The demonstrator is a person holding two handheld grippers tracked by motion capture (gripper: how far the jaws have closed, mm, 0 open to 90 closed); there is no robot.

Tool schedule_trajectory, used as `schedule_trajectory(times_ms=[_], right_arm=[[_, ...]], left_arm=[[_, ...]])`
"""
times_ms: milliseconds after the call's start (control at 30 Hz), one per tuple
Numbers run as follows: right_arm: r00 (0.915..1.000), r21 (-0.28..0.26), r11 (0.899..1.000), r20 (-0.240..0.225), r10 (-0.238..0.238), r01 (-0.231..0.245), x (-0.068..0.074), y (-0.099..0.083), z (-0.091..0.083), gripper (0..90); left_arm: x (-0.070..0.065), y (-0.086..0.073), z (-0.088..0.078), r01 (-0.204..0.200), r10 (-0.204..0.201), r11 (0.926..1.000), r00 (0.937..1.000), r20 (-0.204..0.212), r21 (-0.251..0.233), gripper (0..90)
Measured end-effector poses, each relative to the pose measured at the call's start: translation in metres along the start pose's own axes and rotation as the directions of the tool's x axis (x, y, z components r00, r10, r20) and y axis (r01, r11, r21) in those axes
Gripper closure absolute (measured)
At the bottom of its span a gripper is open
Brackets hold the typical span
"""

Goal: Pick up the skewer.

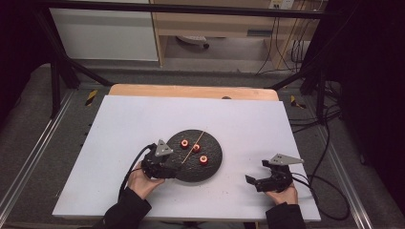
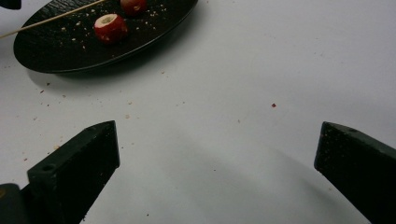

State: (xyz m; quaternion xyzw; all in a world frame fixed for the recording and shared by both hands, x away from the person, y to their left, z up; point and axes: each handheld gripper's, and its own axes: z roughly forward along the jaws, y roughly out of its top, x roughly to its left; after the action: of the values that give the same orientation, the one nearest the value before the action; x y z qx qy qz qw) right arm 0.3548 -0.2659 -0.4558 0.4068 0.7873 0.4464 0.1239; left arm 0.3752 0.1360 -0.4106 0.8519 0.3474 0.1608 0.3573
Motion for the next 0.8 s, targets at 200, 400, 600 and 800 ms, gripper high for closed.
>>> schedule_trajectory(times_ms=[200, 400, 600, 800], right_arm=[[1.0000, 0.000, 1.000, -0.001, 0.001, -0.001, 0.000, 0.000, 0.000, 0.7], [1.0000, 0.000, 1.000, -0.001, 0.003, -0.003, 0.000, 0.000, 0.000, 0.7], [1.0000, 0.000, 1.000, -0.001, 0.002, -0.002, 0.000, 0.000, 0.000, 0.7], [1.0000, 0.003, 1.000, -0.003, -0.001, 0.001, 0.000, 0.000, 0.000, 0.7]], left_arm=[[-0.005, 0.009, 0.012, -0.011, 0.010, 0.9982, 0.9999, 0.014, 0.059, 46.9], [-0.004, 0.014, 0.018, 0.014, -0.019, 0.9934, 0.9988, 0.045, 0.114, 58.2], [-0.005, 0.014, 0.024, 0.015, -0.023, 0.9881, 0.9986, 0.047, 0.153, 64.5], [-0.007, 0.016, 0.028, 0.016, -0.025, 0.9821, 0.9987, 0.044, 0.187, 73.2]])
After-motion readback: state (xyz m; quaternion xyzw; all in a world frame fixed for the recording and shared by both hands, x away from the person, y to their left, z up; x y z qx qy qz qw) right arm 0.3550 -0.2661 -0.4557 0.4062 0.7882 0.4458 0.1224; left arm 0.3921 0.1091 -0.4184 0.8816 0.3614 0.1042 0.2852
